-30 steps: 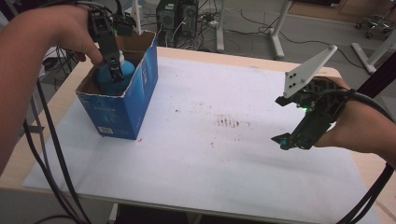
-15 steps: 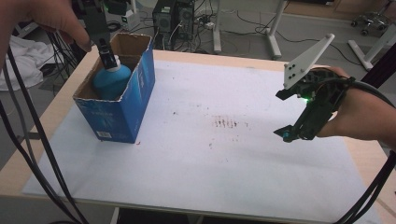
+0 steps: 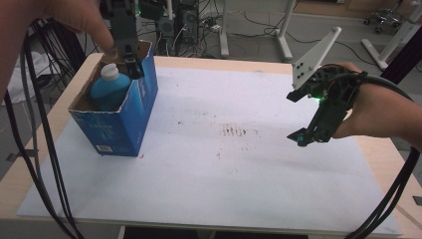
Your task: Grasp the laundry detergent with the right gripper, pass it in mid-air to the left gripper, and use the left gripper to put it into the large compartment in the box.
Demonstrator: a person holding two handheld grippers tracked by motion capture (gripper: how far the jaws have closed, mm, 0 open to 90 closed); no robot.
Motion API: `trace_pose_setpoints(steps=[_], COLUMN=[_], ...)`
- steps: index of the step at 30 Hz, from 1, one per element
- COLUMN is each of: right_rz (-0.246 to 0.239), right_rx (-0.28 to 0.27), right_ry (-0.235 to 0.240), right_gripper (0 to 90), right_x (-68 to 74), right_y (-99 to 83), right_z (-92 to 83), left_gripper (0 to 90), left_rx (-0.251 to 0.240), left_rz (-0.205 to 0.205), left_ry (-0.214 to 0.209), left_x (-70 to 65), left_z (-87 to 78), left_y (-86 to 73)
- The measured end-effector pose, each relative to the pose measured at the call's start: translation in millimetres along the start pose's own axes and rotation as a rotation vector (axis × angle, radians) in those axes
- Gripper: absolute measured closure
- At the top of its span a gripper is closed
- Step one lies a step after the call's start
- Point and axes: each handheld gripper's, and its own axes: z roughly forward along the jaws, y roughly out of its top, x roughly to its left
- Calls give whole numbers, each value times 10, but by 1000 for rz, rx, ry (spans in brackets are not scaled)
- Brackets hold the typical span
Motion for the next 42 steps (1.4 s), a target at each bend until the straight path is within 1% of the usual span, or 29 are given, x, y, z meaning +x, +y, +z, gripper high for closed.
trace_pose_setpoints(steps=[3,5,8,9,10,13,15,18,20,21,23,25,27,28,29,31,32,33,35,37,38,39,40,42], right_rz=[-4,-6,-9,-8,-9,-7,-12,-14,-31,-29,-32,-25,-17,-15,-7,-11,-3,-14,-18,-13,-11,-19,-8,-16], right_rx=[10,22,46,52,58,83,105,145,168,188,223,240,240,239,237,238,235,233,230,223,223,224,220,228], right_ry=[4,6,11,14,16,24,28,36,38,38,29,25,21,20,20,15,13,13,9,9,9,7,8,5], right_gripper=[9,9,9,9,9,9,9,9,9,9,9,9,9,9,9,9,9,9,9,9,9,9,9,9], right_x=[10,8,0,-3,-8,-27,-42,-82,-128,-152,-199,-246,-279,-291,-295,-305,-300,-305,-305,-299,-296,-300,-290,-288], right_y=[8,10,11,11,10,9,9,12,12,11,8,-2,-17,-26,-33,-46,-48,-52,-54,-56,-58,-61,-62,-68], right_z=[-34,-49,-65,-68,-68,-63,-51,-39,-29,-24,-14,-17,-28,-33,-35,-40,-39,-43,-48,-55,-61,-66,-68,-68], left_gripper=[73,62,57,44,27,19,16,16,16,16,16,16,16,16,16,16,16,16,16,16,16,16,16,16], left_rx=[3,3,5,5,5,26,26,-3,-22,-30,-36,-31,-33,-35,-37,-36,-37,-36,-36,-42,-40,-45,-47,-54], left_rz=[30,60,84,94,98,113,122,137,143,146,155,159,163,159,164,167,170,173,177,169,176,171,176,176], left_ry=[-7,-14,-32,-29,-28,-23,-34,-45,-53,-54,-53,-52,-55,-57,-52,-56,-54,-56,-52,-52,-48,-47,-46,-38], left_x=[-15,-10,7,11,16,24,34,63,94,104,125,138,149,152,158,159,154,153,154,151,152,147,147,141], left_z=[50,84,133,155,176,238,269,282,293,303,327,347,360,365,367,365,367,368,359,343,327,315,301,275], left_y=[113,181,275,305,334,410,444,489,523,538,568,591,609,617,627,646,652,660,671,674,678,677,678,678])
